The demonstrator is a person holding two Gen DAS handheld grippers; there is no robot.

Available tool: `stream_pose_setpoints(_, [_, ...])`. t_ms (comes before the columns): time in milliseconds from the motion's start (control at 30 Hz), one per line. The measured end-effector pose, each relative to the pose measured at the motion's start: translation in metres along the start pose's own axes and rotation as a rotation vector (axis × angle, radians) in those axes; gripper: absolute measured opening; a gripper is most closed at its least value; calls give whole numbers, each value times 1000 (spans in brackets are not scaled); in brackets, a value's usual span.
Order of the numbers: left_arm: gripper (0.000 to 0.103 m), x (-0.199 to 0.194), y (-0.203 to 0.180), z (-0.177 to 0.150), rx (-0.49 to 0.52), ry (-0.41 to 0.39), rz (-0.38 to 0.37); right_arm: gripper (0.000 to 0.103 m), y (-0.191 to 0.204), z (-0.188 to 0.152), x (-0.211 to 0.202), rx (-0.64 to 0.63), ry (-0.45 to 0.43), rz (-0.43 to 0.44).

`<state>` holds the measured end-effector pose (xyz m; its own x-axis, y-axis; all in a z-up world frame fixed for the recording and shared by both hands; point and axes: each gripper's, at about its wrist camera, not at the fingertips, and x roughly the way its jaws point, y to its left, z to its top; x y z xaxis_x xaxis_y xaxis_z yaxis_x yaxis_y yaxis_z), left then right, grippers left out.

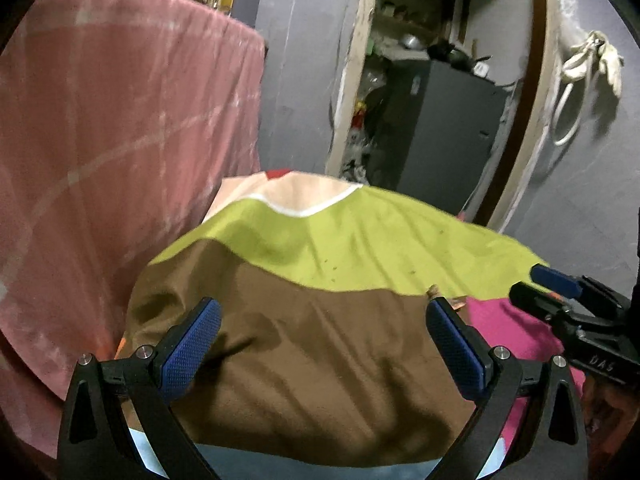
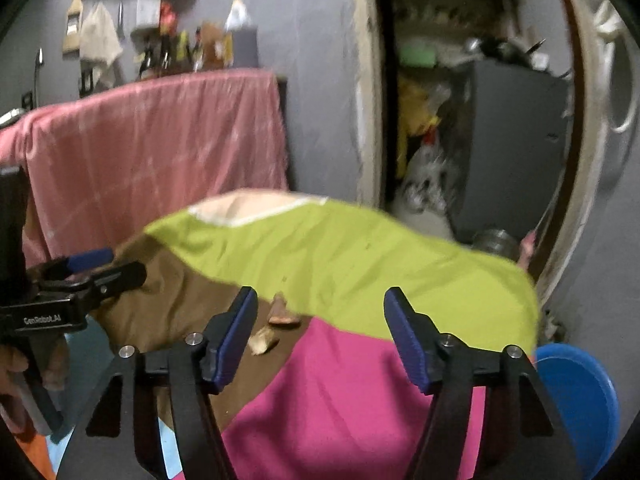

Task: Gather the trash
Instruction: 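Move both open tools back over the remaining scraps on the blanket, then grasp a brown bark-like scrap with the right tool while the left grasps a beige scrap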

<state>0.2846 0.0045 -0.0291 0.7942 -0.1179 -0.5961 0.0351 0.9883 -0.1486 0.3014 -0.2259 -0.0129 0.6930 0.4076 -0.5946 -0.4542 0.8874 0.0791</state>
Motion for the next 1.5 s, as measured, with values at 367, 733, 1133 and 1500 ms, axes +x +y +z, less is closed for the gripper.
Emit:
stream_pose_setpoints(367, [100, 22, 16, -1, -59, 101, 29, 45, 16, 4, 73, -78, 235, 65])
stream_pose_setpoints(733, [99, 25, -3, 1, -34, 121, -38, 22, 5, 4, 74, -65, 242, 55])
stream_pose_setpoints(1133, [73, 52, -59, -1, 109, 221, -190, 22, -47, -6, 33, 44, 185, 10])
stream_pose_setpoints(1500, [40, 78, -98, -2, 223, 280, -214, 22, -63, -19, 6, 78, 149, 14])
